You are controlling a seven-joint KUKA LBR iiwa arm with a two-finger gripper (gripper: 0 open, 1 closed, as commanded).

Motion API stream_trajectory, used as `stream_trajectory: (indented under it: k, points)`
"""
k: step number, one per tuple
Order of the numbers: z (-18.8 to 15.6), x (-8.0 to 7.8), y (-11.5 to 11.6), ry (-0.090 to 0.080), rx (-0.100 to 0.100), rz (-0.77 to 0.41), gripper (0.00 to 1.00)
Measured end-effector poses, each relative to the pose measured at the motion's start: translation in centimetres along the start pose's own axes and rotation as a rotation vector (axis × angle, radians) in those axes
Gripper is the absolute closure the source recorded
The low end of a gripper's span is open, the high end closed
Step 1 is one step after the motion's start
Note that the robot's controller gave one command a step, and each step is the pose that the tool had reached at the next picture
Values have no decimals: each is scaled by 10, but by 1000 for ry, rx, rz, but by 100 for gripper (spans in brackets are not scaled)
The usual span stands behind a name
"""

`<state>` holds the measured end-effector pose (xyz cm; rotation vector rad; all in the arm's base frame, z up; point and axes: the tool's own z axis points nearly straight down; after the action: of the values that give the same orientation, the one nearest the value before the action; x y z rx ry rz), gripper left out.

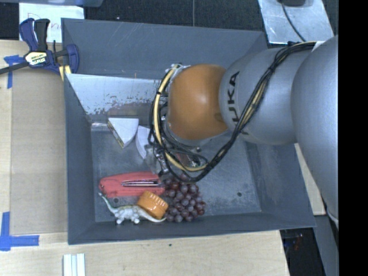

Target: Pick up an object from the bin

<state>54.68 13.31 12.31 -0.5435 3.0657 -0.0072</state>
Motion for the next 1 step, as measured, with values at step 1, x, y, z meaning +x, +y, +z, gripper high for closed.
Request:
stream_trajectory:
  k: [1]
  points:
    - [15, 6, 11, 3, 0, -17, 100]
